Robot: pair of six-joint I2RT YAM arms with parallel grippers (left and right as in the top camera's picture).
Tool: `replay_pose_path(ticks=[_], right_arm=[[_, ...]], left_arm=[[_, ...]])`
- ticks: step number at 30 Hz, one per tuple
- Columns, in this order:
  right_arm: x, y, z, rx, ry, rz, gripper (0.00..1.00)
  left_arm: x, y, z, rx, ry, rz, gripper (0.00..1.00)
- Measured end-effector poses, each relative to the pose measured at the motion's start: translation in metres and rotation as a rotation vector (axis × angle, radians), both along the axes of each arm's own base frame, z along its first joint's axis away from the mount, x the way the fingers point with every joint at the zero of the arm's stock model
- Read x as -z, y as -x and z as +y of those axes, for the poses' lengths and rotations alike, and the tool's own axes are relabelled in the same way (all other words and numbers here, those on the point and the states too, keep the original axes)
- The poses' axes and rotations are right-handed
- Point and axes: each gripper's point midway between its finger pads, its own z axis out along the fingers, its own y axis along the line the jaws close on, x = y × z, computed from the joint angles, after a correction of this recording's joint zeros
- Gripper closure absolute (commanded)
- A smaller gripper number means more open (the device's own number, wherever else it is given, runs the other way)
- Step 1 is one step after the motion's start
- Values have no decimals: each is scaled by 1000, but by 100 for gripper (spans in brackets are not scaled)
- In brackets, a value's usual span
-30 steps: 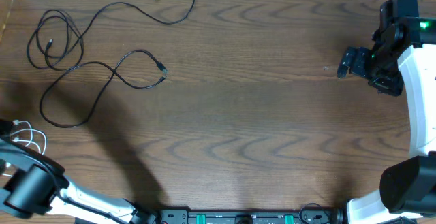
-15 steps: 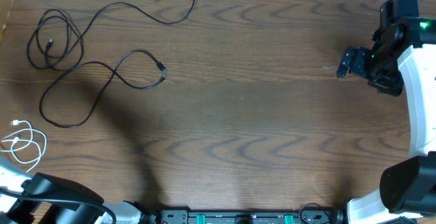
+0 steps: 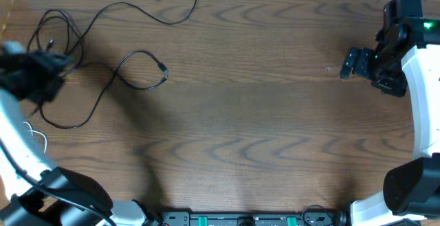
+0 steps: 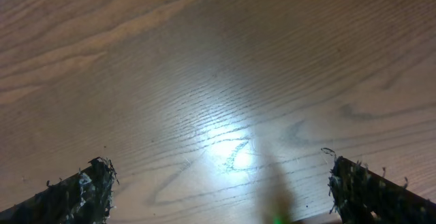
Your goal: Untangle cables
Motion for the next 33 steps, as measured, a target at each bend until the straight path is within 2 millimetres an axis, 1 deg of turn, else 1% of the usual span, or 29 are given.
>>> replay_pose_path(ticks=[2,3,5,8,11,13,14,16,18,19,23,26,33], right_arm=[[0,0,0,0,0,0,1],[0,0,0,0,0,0,1],[0,0,0,0,0,0,1],[0,0,0,0,0,0,1],[0,0,0,0,0,0,1],[0,0,0,0,0,-1,1],[0,0,0,0,0,0,1],[0,0,0,0,0,0,1],[0,0,0,0,0,0,1],[0,0,0,0,0,-1,1],[0,0,0,0,0,-1,1],[0,0,0,0,0,-1,1],[0,0,0,0,0,-2,1]], left_arm=[[6,0,-32,73,13,56,38],[8,-1,-42,99,10,72,38],[14,1,-75,186,-5,127,38],[18,4,-112,296,-21,165,38],[17,14,-137,383,-37,187,38],[10,25,-150,431,-56,184,38],[6,29,-153,443,-64,179,38],[-8,46,-161,480,-89,159,38],[-20,64,-163,496,-127,141,38],[-26,75,-163,500,-154,141,38],[-36,105,-157,487,-243,146,38],[-35,123,-156,482,-280,142,38],[-18,166,-163,476,-304,116,38]])
